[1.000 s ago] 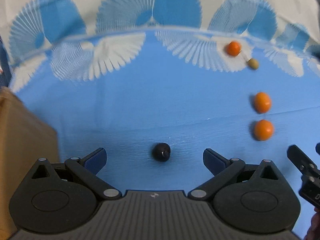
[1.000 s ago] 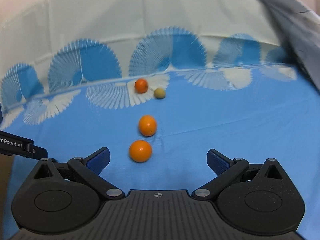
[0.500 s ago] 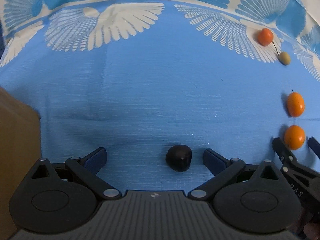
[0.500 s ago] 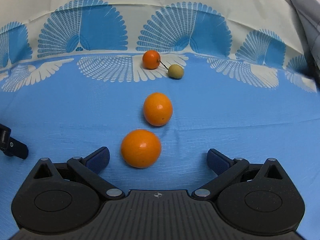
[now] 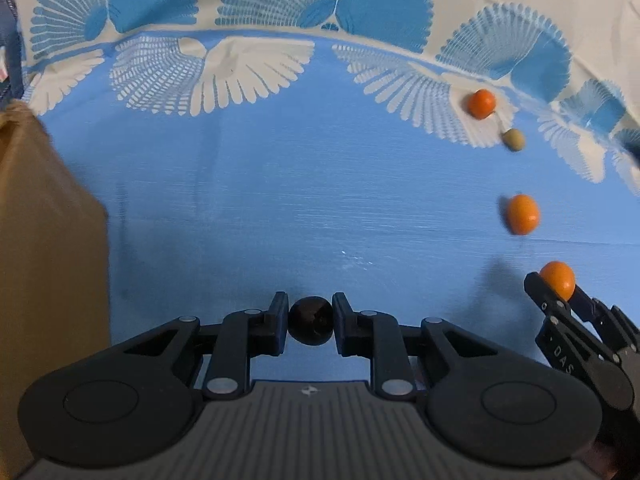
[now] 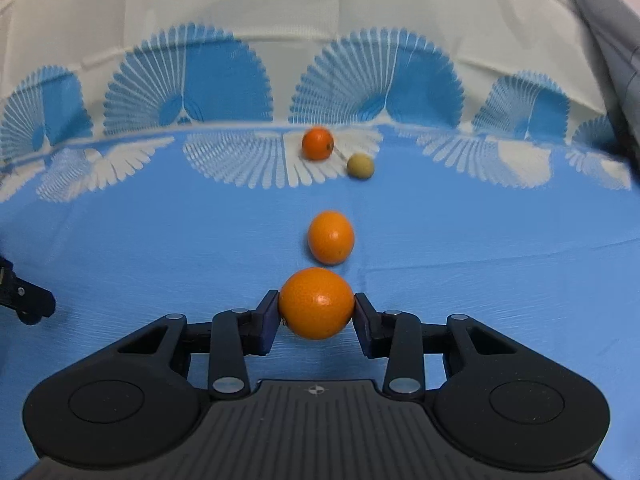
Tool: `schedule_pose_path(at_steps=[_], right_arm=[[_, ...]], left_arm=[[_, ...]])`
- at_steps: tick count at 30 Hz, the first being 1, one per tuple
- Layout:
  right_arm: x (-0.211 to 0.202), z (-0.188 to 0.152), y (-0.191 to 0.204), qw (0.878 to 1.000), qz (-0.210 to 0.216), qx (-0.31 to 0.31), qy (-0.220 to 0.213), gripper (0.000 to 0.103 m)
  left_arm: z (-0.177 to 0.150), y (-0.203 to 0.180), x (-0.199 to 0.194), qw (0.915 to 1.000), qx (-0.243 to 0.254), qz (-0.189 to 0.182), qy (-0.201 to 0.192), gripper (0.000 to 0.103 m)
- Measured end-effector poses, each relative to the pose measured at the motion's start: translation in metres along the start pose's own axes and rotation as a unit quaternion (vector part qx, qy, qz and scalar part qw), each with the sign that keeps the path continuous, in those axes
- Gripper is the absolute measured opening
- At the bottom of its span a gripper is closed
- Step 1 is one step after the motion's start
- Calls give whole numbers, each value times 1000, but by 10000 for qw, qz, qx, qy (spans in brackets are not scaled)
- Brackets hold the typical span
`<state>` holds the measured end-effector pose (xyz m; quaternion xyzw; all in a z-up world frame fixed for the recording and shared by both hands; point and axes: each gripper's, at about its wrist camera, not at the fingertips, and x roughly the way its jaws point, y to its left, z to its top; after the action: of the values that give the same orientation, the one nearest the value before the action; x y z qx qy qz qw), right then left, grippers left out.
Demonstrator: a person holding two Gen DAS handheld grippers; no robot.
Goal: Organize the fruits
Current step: 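Carry the dark grape in the left tool while the right tool carries the tangerine to the box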
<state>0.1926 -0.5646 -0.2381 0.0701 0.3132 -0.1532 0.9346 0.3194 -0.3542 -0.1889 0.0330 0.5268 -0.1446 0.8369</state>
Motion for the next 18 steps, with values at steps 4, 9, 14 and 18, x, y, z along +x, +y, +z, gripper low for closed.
schedule_pose_path(at_steps=[4, 9, 14, 18], right_arm=[[-61, 6, 6, 9996, 47, 114, -267, 41], [-158, -1, 31, 9980, 296, 164, -539, 41], [-239, -17, 66, 9968, 463, 67, -644, 41], [-281, -29, 87, 9942, 939, 230, -473, 41]], left_arm=[[-16, 3, -49, 9998, -103, -139, -50, 26], [-55, 11, -122, 9992, -64, -367, -160, 26], [-95, 29, -175, 9983, -36, -572, -52, 26], [-121, 48, -214, 9989, -278, -374, -33, 26]])
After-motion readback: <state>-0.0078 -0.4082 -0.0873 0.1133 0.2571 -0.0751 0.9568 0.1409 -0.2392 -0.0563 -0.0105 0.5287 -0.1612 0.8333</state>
